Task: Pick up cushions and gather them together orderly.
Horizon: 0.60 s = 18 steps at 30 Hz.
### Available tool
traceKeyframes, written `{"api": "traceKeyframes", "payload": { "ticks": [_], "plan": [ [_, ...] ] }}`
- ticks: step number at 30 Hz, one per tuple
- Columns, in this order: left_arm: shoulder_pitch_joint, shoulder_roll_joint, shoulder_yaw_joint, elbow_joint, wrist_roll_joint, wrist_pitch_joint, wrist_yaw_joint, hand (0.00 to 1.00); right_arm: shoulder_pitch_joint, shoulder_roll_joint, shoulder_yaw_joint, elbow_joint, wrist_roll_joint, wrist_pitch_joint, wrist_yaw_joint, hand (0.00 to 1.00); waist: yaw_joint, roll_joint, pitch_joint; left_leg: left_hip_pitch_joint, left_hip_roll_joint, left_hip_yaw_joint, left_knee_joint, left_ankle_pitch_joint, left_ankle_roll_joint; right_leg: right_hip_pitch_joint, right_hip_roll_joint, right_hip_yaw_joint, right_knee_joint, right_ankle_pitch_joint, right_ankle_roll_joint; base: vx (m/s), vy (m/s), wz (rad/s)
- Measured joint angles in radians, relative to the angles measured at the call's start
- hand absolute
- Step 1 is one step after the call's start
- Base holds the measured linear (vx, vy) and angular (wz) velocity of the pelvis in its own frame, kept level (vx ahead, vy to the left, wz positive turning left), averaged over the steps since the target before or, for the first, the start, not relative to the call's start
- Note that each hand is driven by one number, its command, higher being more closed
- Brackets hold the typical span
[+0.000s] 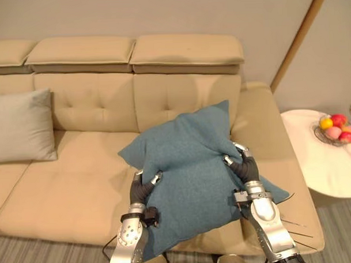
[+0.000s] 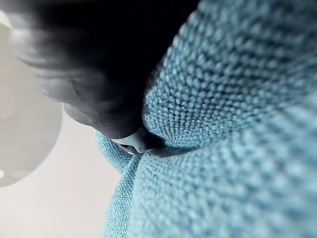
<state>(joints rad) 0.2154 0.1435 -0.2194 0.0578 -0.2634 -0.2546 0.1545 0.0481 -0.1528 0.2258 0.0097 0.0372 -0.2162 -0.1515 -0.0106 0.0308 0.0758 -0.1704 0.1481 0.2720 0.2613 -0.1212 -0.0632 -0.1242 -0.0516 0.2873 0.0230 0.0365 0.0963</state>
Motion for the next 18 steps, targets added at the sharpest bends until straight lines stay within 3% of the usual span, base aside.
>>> {"api": "traceKeyframes", "payload": {
  "ticks": [3,8,13,15,18],
  "plan": [
    [-0.003,0.006,0.031,0.0,0.023,0.001,0.014,1.0,-0.06,0.007,0.03,0.059,-0.01,0.002,-0.005,1.0,0.003,-0.005,0.003,-0.013,0.006,0.056,-0.009,0.0,0.001,-0.038,-0.002,-0.036,-0.034,0.048,-0.026,-0.04,0.045,-0.7],
    [-0.132,0.007,0.034,0.041,0.072,0.005,0.088,1.0,-0.199,0.008,0.041,0.135,-0.082,0.006,-0.086,1.0,0.005,-0.005,0.045,-0.061,0.026,0.064,0.002,0.006,-0.005,-0.066,-0.001,-0.091,-0.087,0.101,-0.04,-0.06,-0.033,-0.12],
    [-0.58,0.068,0.075,0.221,0.079,0.008,0.19,1.0,-0.599,0.008,0.001,0.301,-0.163,0.019,-0.225,1.0,0.029,-0.004,0.179,-0.222,0.025,0.03,0.016,0.078,-0.001,-0.199,0.0,-0.155,-0.099,0.173,-0.05,-0.21,-0.075,0.16],
    [-0.908,0.154,0.074,0.356,0.08,0.021,0.247,1.0,-0.843,0.015,-0.077,0.396,-0.175,0.051,-0.291,1.0,0.041,-0.008,0.266,-0.298,0.024,0.001,0.005,0.124,0.002,-0.259,0.002,-0.191,-0.11,0.21,-0.048,-0.24,-0.093,0.35],
    [-1.276,0.23,0.074,0.496,0.101,0.03,0.289,1.0,-1.082,0.056,-0.208,0.494,-0.196,0.06,-0.37,1.0,0.052,-0.013,0.329,-0.358,0.013,-0.021,-0.054,0.196,0.001,-0.328,0.001,-0.217,-0.121,0.244,-0.058,-0.2,-0.102,0.23]
  ]
}}
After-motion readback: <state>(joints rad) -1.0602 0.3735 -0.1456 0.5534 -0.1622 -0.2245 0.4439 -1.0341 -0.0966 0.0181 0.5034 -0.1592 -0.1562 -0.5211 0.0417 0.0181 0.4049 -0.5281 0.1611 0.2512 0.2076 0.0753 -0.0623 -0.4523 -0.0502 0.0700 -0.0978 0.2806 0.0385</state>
